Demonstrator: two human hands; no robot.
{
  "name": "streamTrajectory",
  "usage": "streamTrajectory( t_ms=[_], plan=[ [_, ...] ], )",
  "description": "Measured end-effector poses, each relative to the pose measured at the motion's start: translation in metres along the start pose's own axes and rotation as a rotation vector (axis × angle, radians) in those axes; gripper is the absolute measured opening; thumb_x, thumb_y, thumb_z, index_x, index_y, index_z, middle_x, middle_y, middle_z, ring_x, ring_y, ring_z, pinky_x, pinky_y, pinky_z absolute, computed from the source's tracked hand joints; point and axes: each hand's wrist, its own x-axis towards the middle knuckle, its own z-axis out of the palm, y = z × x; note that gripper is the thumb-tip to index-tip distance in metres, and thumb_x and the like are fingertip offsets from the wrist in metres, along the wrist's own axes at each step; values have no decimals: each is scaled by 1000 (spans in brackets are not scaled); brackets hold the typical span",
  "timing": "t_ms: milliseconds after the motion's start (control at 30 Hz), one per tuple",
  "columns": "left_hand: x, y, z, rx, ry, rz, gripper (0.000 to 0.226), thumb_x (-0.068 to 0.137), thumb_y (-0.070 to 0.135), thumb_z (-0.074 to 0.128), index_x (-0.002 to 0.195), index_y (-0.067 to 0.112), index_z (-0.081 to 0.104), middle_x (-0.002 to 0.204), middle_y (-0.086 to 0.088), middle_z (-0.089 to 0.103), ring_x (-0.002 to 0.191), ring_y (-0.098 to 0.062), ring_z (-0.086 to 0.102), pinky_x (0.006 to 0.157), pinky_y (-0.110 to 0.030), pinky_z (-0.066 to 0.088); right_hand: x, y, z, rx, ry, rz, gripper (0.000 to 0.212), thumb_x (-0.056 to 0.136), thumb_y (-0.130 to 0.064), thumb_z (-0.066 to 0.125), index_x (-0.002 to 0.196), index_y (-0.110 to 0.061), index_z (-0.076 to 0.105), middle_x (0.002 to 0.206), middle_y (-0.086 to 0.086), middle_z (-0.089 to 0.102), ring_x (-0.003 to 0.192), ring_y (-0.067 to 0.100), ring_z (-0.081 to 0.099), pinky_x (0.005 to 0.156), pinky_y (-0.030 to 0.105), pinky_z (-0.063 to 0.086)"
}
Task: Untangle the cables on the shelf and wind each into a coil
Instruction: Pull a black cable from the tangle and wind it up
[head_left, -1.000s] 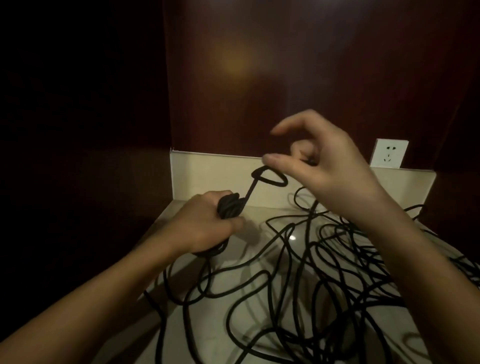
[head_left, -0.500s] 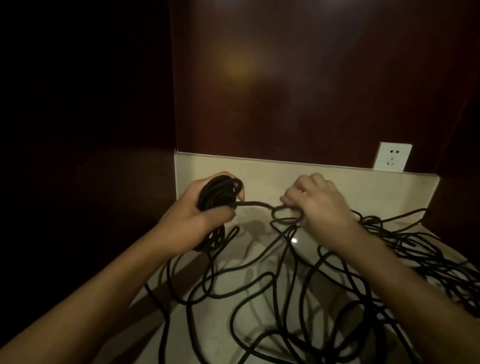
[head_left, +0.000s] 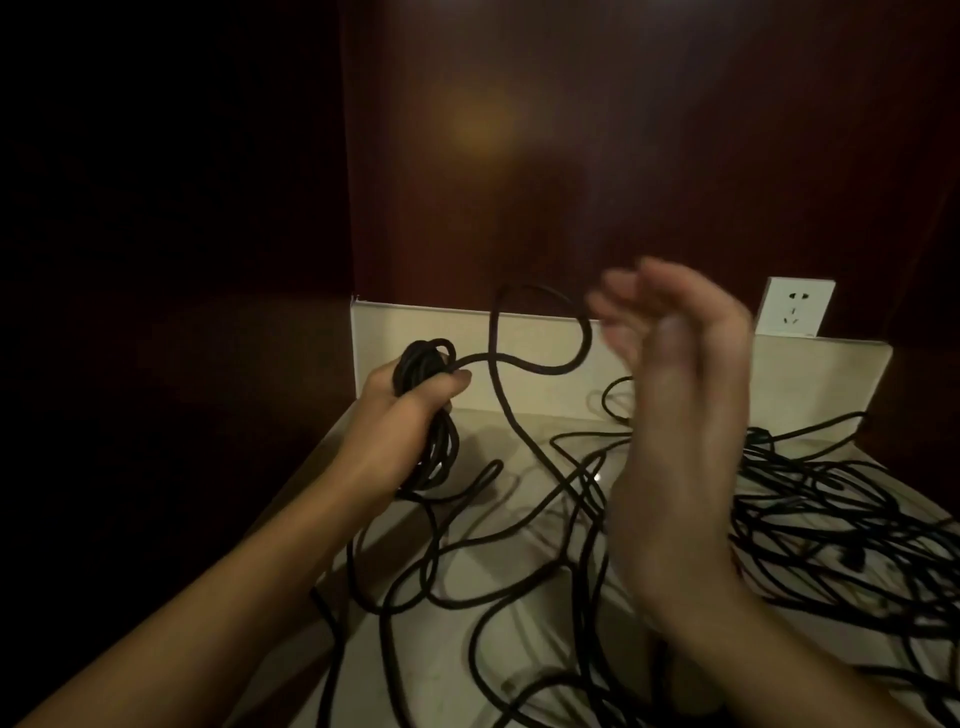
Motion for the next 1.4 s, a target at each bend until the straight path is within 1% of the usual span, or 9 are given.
streamTrajectory(
  t_ms=[100, 167, 367, 567, 700, 833, 1067, 1200, 1400],
  plan=[
    [0, 1, 3, -58, -55, -16, 10, 75, 29, 77, 70, 29, 69, 64, 10, 62, 69, -13, 59, 69, -31, 44, -15, 5, 17, -394, -64, -660, 28, 93, -15, 64, 119, -15, 57, 136, -5, 49, 135, 14, 40, 110, 35, 36],
    [-5, 3, 5, -57, -152, 13, 17, 79, 21, 70, 63, 26, 68, 57, 14, 61, 61, -7, 58, 61, -25, 46, -17, 18, 24, -571, -188, -719, 33, 89, -14, 62, 122, -13, 65, 138, 12, 52, 136, 29, 41, 114, 45, 31],
    [-13, 6, -5, -116, -266, -49, 8, 77, 33, 66, 73, 28, 70, 61, 8, 54, 55, -5, 50, 58, -28, 37, 9, 75, 6, -855, -342, -125, 83, 96, -60, 42, 154, -2, 26, 160, 24, 15, 150, 37, 10, 121, 34, 10],
    [-15, 7, -8, -85, -114, -105, 10, 84, 25, 73, 87, 21, 64, 71, 2, 59, 69, -13, 57, 60, -29, 46, -4, 92, -7, -775, -570, 56, 67, 91, -17, 49, 152, -3, 29, 157, 15, 29, 144, 27, 28, 115, 30, 31],
    [-9, -3, -9, 107, 2, -6, 10, 93, 23, 66, 84, 20, 63, 77, -2, 60, 78, -18, 58, 73, -35, 43, 11, 74, -13, -317, -578, 347, 70, 90, -2, 51, 149, -36, 37, 144, -10, 45, 129, -2, 43, 101, 12, 40],
    [3, -16, -29, 519, -140, 63, 14, 91, 31, 68, 82, 23, 63, 74, 1, 63, 72, -17, 59, 67, -32, 44, 40, 66, -33, 149, -583, 715, 54, 89, 14, 38, 118, -19, 70, 125, 6, 68, 120, 18, 63, 88, 35, 58],
    [-2, -12, -14, 1390, -164, 435, 50, 84, 81, 46, 80, 31, 49, 81, 13, 59, 79, -11, 58, 64, -29, 39, 51, 63, -26, 133, -767, 888, 30, 95, 9, 46, 110, 1, 71, 109, 23, 72, 101, 33, 71, 71, 26, 59],
    [-2, -10, -14, 1218, -436, 541, 20, 87, 46, 62, 81, 33, 48, 72, 13, 50, 76, -11, 58, 65, -31, 43, 60, 69, -24, -73, -847, 940, 25, 95, 3, 47, 98, 3, 73, 98, 20, 74, 85, 32, 75, 59, 24, 57],
    [6, -7, -15, 336, -808, 16, 14, 77, 6, 63, 86, -3, 66, 61, -21, 60, 73, -35, 63, 52, -23, 49, 65, 68, -36, -62, -880, 820, 45, 100, -1, 44, 127, -30, 65, 110, 6, 73, 76, 22, 72, 61, 24, 57]
  ],
)
